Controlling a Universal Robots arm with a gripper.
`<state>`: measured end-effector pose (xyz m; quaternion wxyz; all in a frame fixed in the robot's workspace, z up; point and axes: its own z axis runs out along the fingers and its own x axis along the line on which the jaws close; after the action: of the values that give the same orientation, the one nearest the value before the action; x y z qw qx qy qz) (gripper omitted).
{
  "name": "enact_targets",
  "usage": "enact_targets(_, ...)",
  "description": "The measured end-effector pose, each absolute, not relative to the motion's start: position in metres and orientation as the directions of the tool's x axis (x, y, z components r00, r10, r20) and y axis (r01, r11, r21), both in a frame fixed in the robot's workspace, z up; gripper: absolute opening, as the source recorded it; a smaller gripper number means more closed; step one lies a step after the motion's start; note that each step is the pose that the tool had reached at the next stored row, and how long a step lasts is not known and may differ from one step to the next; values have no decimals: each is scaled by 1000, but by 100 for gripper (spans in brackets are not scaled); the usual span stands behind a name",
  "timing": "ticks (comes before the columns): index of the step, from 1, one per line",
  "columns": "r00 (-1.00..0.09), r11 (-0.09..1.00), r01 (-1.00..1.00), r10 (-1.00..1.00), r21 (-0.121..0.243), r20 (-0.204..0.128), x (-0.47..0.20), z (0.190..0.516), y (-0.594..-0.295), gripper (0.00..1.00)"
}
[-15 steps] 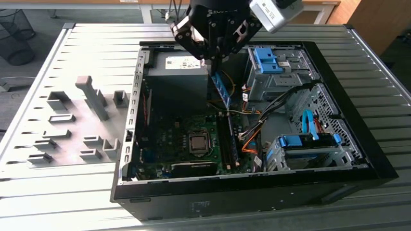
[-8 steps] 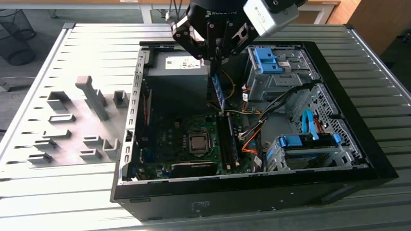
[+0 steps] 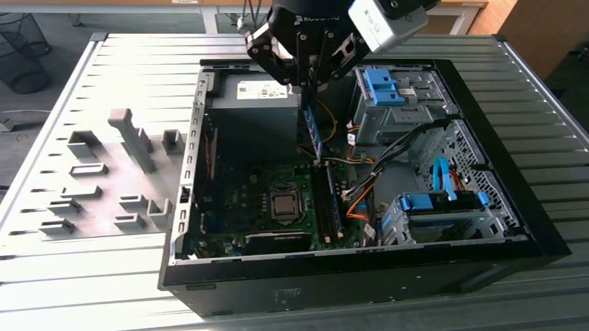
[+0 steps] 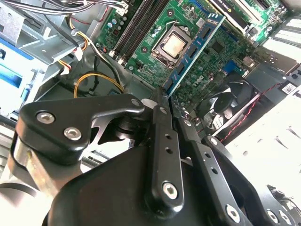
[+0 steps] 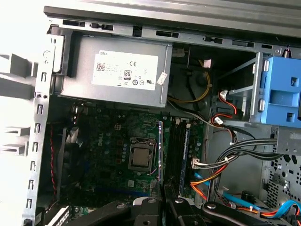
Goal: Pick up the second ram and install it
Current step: 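Insert the second ram into the second slot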
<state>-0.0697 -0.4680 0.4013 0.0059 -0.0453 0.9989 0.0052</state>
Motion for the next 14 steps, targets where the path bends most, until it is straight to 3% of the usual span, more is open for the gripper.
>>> enact_targets(14,-1000,1000,-16,-16,3,-12,-70,401,-468,14)
